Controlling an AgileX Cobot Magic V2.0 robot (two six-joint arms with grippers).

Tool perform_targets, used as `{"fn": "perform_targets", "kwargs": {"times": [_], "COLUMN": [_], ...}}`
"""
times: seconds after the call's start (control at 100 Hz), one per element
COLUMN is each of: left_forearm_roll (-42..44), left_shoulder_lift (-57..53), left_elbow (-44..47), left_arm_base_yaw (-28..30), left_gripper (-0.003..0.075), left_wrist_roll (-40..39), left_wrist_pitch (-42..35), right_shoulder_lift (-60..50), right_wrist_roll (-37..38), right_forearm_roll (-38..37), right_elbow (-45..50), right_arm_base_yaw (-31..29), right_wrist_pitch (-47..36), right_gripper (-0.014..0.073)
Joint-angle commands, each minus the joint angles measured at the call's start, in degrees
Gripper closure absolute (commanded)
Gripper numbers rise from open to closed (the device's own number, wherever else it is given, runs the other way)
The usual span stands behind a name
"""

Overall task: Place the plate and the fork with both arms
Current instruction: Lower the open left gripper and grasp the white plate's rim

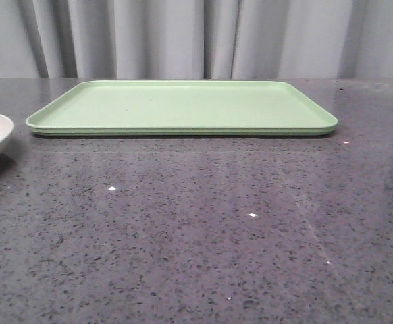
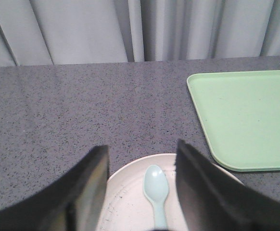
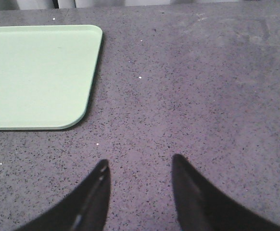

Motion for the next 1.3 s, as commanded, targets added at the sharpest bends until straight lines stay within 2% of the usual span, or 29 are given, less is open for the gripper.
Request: {"fn": "perform_targets", "kwargs": {"times": [0.0,0.05,0.28,0.4,0.52,0.75,1.09,1.29], "left_forearm_roll": [-0.78,-0.78,-1.05,-0.46,1.07,0.99,1.20,3.22], "left_shoulder_lift": [0.56,0.56,1.04,1.40,3.39,13.36,28.82,34.78], "left_elbow": [-2.25,-2.25,-2.14,-3.73,-6.07,-11.86,-17.74,-19.56], "left_arm_base_yaw": [0.15,0.15,0.15,1.24,4.73,10.42,10.48,10.48], "left_gripper": [0.0232,0.0217,0.0222,0.0230,0.0230,0.0230,0.0230,0.0230], "left_wrist_roll": [-0.03,-0.03,-0.03,-1.87,-4.25,-4.25,-4.12,-4.12], "left_wrist_pitch": [-4.38,-4.53,-4.49,-0.31,3.58,16.27,24.08,24.56], "right_shoulder_lift": [0.42,0.42,0.42,0.81,0.81,0.81,0.81,0.81], "right_wrist_roll": [-0.62,-0.62,-0.35,-0.35,-0.35,-0.35,-0.35,-0.35], "right_forearm_roll": [0.02,0.02,0.99,0.99,0.99,0.99,0.99,0.99], "right_elbow": [-2.15,-2.09,-2.03,-2.03,-2.03,-2.03,-2.03,-2.03], "right_arm_base_yaw": [-0.32,-0.32,-0.32,-0.32,-0.32,-0.32,-0.32,-0.32], "right_wrist_pitch": [-3.53,-3.13,-1.40,-1.34,-0.84,-0.57,0.60,0.60], "right_gripper": [0.0106,0.0083,0.0085,0.0085,0.0085,0.0085,0.0085,0.0085]}}
